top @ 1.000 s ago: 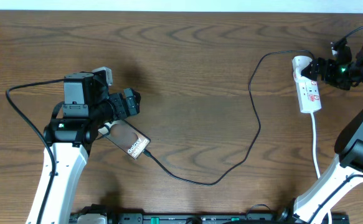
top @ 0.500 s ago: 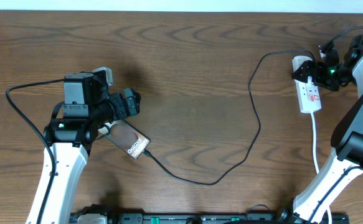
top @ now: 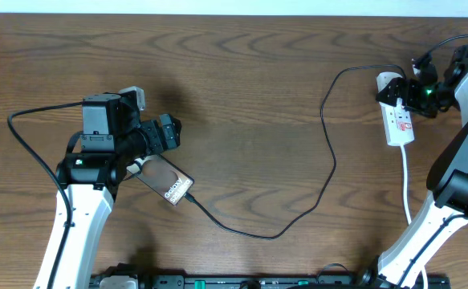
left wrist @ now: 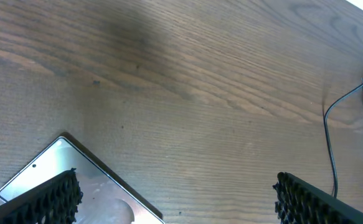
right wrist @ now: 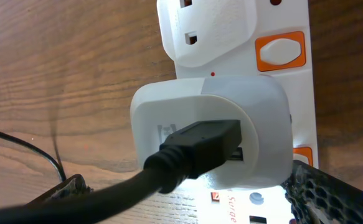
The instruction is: Plug charger to phone and switch on socket
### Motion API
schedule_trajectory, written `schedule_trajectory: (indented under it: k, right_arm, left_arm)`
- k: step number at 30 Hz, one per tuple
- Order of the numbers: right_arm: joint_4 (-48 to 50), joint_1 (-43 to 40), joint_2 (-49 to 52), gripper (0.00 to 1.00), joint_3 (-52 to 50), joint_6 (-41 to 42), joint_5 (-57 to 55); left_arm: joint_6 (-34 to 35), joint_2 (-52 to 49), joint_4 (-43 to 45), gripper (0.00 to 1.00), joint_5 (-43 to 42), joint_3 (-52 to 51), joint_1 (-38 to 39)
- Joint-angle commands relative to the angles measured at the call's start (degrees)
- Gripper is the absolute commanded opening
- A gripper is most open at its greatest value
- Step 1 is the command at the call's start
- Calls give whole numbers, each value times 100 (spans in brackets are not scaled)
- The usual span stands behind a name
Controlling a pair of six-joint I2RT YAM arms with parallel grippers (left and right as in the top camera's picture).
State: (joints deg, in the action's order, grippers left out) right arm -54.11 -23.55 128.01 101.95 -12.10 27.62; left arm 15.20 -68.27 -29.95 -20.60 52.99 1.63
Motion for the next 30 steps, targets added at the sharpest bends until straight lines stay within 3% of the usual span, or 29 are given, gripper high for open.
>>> schedule_trajectory:
  k: [1, 30]
  right_arm:
    - [-50, 116, 138, 98, -24, 96, 516]
    - [0, 417, 254, 95, -33, 225, 656]
  left_arm:
    - [48, -22, -63, 98, 76, 70, 13]
    - [48, -22, -144, 97, 79, 70, 13]
